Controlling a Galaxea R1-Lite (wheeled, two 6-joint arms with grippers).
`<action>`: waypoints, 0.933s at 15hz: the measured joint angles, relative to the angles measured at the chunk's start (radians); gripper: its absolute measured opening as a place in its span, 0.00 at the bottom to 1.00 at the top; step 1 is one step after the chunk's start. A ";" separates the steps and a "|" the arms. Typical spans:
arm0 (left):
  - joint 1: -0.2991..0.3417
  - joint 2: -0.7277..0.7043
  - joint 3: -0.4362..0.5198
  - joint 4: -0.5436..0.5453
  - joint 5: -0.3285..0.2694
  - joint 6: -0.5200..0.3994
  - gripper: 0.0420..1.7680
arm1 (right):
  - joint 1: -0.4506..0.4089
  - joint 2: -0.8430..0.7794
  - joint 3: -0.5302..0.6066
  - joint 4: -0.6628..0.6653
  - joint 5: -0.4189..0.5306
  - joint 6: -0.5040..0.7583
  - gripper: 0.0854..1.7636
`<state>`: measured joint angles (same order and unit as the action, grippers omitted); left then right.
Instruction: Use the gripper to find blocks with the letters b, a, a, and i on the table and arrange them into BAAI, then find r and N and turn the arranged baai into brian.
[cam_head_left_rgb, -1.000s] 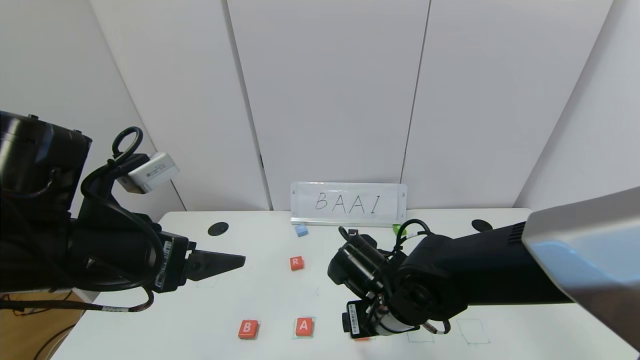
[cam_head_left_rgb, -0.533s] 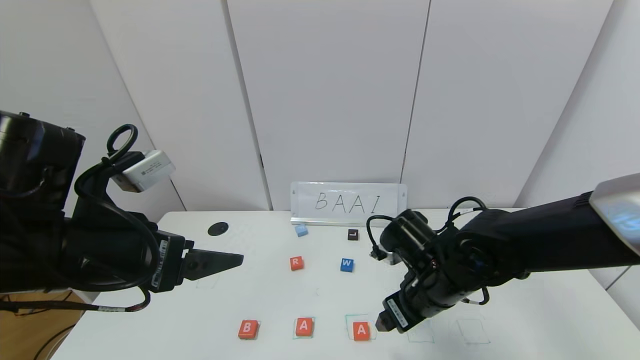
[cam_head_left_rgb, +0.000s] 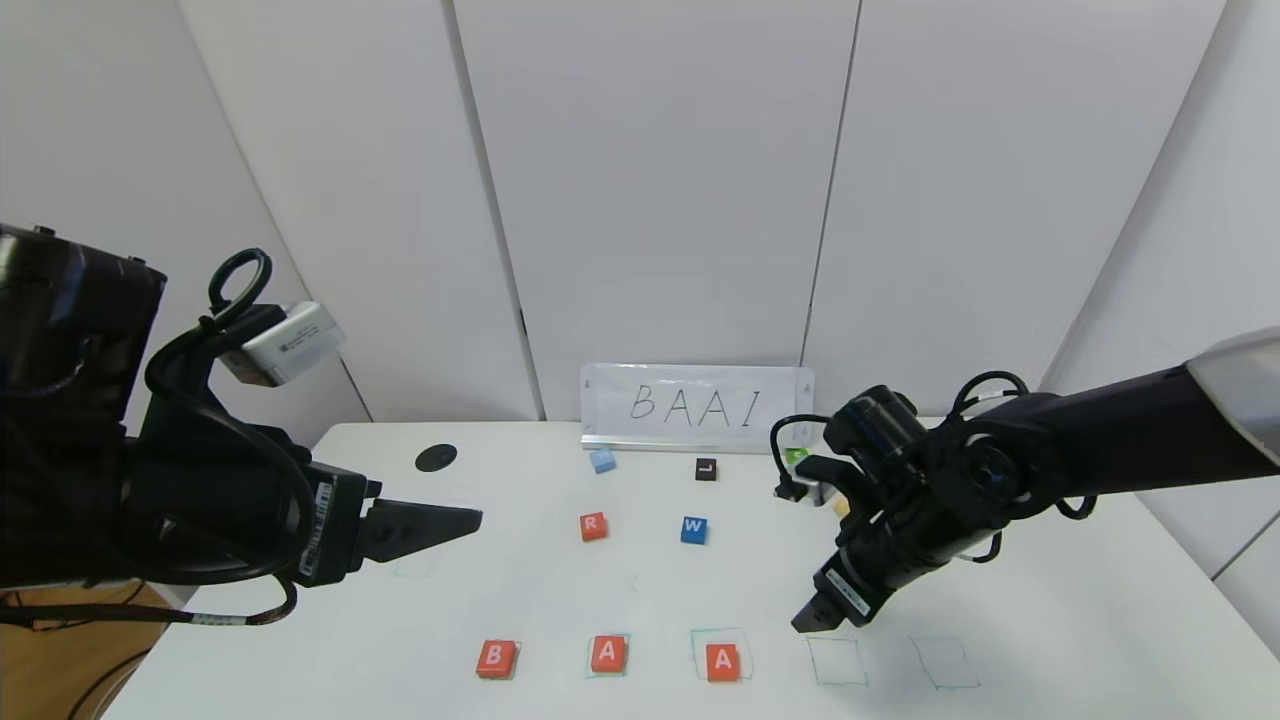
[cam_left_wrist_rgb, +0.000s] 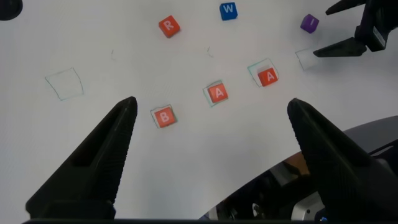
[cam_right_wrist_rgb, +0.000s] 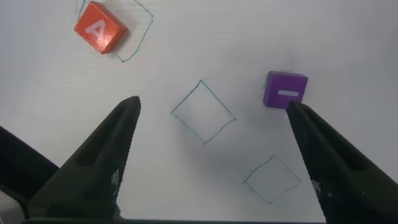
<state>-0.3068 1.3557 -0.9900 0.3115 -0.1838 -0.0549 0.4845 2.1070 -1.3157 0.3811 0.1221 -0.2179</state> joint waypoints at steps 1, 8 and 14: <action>-0.001 0.000 0.000 0.001 0.001 0.001 0.97 | -0.012 0.017 -0.004 -0.016 -0.001 -0.003 0.96; -0.003 -0.002 0.008 -0.001 0.001 0.011 0.97 | -0.063 0.119 -0.071 -0.008 -0.114 -0.093 0.96; -0.003 -0.004 0.008 0.000 0.003 0.011 0.97 | -0.077 0.161 -0.084 0.003 -0.112 -0.151 0.96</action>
<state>-0.3098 1.3521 -0.9817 0.3113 -0.1809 -0.0443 0.4070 2.2683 -1.3998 0.3845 0.0104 -0.3691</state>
